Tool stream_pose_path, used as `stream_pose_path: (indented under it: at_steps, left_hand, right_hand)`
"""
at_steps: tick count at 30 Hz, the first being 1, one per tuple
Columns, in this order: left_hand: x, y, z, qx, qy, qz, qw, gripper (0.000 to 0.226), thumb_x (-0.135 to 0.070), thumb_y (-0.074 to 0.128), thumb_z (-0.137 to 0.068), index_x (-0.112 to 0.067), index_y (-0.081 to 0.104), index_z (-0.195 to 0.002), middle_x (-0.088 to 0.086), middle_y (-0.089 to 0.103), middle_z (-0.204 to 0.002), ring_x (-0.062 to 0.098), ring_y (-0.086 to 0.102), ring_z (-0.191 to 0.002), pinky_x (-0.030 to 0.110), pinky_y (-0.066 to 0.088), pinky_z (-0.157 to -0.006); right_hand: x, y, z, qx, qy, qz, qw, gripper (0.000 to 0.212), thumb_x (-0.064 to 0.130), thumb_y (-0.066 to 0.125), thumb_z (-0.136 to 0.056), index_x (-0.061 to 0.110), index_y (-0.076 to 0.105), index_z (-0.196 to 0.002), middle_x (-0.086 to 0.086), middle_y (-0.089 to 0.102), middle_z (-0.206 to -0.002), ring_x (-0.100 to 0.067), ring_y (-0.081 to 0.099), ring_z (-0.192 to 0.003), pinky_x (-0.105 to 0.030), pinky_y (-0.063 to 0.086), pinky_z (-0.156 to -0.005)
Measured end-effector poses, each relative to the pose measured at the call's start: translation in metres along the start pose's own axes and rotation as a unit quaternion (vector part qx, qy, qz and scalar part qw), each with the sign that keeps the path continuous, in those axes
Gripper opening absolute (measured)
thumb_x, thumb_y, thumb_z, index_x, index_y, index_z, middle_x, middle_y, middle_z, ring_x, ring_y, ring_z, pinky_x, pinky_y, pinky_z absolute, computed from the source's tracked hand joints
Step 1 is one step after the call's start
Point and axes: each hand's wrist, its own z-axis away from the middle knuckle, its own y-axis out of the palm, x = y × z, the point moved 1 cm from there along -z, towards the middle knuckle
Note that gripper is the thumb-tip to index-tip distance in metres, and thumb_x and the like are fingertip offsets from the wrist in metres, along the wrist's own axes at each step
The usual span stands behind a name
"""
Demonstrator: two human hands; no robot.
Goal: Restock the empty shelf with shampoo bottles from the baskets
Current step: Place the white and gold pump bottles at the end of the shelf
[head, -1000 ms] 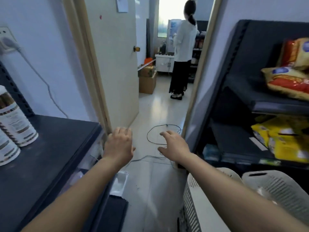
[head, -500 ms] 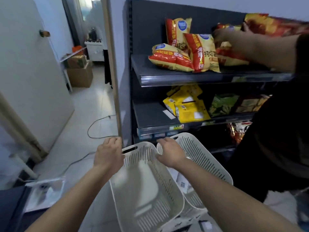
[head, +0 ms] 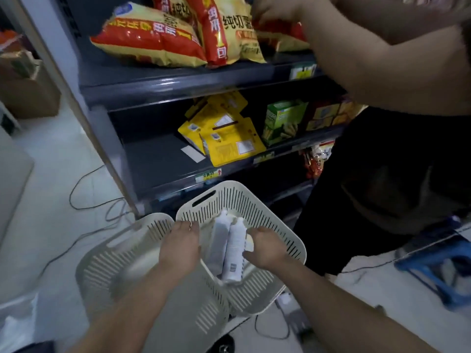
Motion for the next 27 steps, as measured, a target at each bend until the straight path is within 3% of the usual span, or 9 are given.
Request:
stream_pose_path:
  at_steps: [7, 10, 13, 16, 20, 22, 24, 27]
  left_hand:
    - [-0.031, 0.059, -0.066, 0.109, 0.031, -0.01, 0.993, 0.042, -0.029, 0.049, -0.089, -0.016, 0.046, -0.129, 0.005, 0.052, -0.128, 0.023, 0.045, -0.12, 0.036, 0.041, -0.097]
    - [-0.042, 0.081, -0.086, 0.16, 0.009, 0.001, 0.987, 0.035, -0.031, 0.047, -0.091, -0.018, 0.048, -0.124, 0.004, 0.053, -0.126, 0.023, 0.049, -0.119, 0.038, 0.041, -0.094]
    - [-0.048, 0.117, -0.108, 0.207, -0.058, 0.095, 0.972, 0.041, -0.028, 0.051, -0.09, -0.013, 0.044, -0.126, 0.012, 0.054, -0.128, 0.029, 0.054, -0.115, 0.041, 0.045, -0.096]
    - [-0.05, 0.15, -0.127, 0.243, -0.178, 0.237, 0.924, 0.062, -0.02, 0.058, -0.089, -0.005, 0.031, -0.143, 0.021, 0.046, -0.139, 0.036, 0.049, -0.124, 0.041, 0.042, -0.102]
    - [-0.052, 0.181, -0.149, 0.236, -0.284, 0.338, 0.866, 0.059, -0.018, 0.057, -0.091, -0.002, 0.033, -0.142, 0.023, 0.045, -0.139, 0.038, 0.046, -0.126, 0.041, 0.04, -0.101]
    - [-0.054, 0.195, -0.159, 0.221, -0.325, 0.36, 0.846, 0.064, -0.025, 0.06, -0.089, -0.002, 0.032, -0.141, 0.025, 0.045, -0.138, 0.04, 0.046, -0.125, 0.044, 0.04, -0.103]
    - [-0.055, 0.203, -0.167, 0.209, -0.362, 0.386, 0.822, 0.071, -0.037, 0.064, -0.086, -0.001, 0.032, -0.14, 0.025, 0.043, -0.138, 0.041, 0.044, -0.125, 0.046, 0.039, -0.104]
    - [-0.055, 0.212, -0.172, 0.193, -0.404, 0.431, 0.783, 0.096, -0.069, 0.067, -0.066, -0.006, 0.04, -0.134, 0.02, 0.05, -0.131, 0.039, 0.05, -0.119, 0.047, 0.041, -0.102]
  right_hand:
    - [-0.03, 0.04, -0.044, 0.07, 0.09, -0.049, 0.992, 0.062, 0.045, 0.063, -0.087, 0.016, 0.047, -0.139, -0.01, 0.052, -0.135, -0.028, 0.049, -0.125, -0.037, 0.045, -0.102]
    - [-0.042, 0.06, -0.064, 0.099, 0.111, -0.066, 0.987, 0.062, 0.049, 0.061, -0.089, 0.016, 0.046, -0.139, -0.01, 0.053, -0.136, -0.027, 0.051, -0.124, -0.035, 0.046, -0.099]
    - [-0.049, 0.08, -0.083, 0.131, 0.131, -0.111, 0.976, 0.066, 0.051, 0.057, -0.091, 0.014, 0.041, -0.144, -0.01, 0.05, -0.143, -0.026, 0.049, -0.129, -0.032, 0.041, -0.099]
    - [-0.052, 0.105, -0.11, 0.164, 0.181, -0.237, 0.94, 0.071, 0.048, 0.059, -0.092, 0.01, 0.036, -0.147, -0.012, 0.046, -0.146, -0.028, 0.048, -0.13, -0.033, 0.042, -0.102]
    - [-0.048, 0.138, -0.141, 0.167, 0.236, -0.389, 0.875, 0.065, 0.037, 0.06, -0.093, 0.003, 0.035, -0.143, -0.018, 0.049, -0.139, -0.034, 0.054, -0.122, -0.045, 0.047, -0.101]
    - [-0.049, 0.153, -0.152, 0.146, 0.267, -0.446, 0.842, 0.064, 0.037, 0.067, -0.088, 0.003, 0.041, -0.136, -0.016, 0.055, -0.13, -0.032, 0.058, -0.113, -0.046, 0.051, -0.097]
    - [-0.054, 0.172, -0.161, 0.124, 0.295, -0.486, 0.814, 0.071, 0.048, 0.076, -0.071, 0.008, 0.051, -0.124, -0.011, 0.063, -0.119, -0.028, 0.064, -0.103, -0.047, 0.055, -0.091]
    - [-0.066, 0.199, -0.172, 0.098, 0.305, -0.507, 0.8, 0.079, 0.06, 0.079, -0.048, 0.014, 0.064, -0.11, -0.006, 0.072, -0.104, -0.024, 0.07, -0.092, -0.044, 0.059, -0.084]
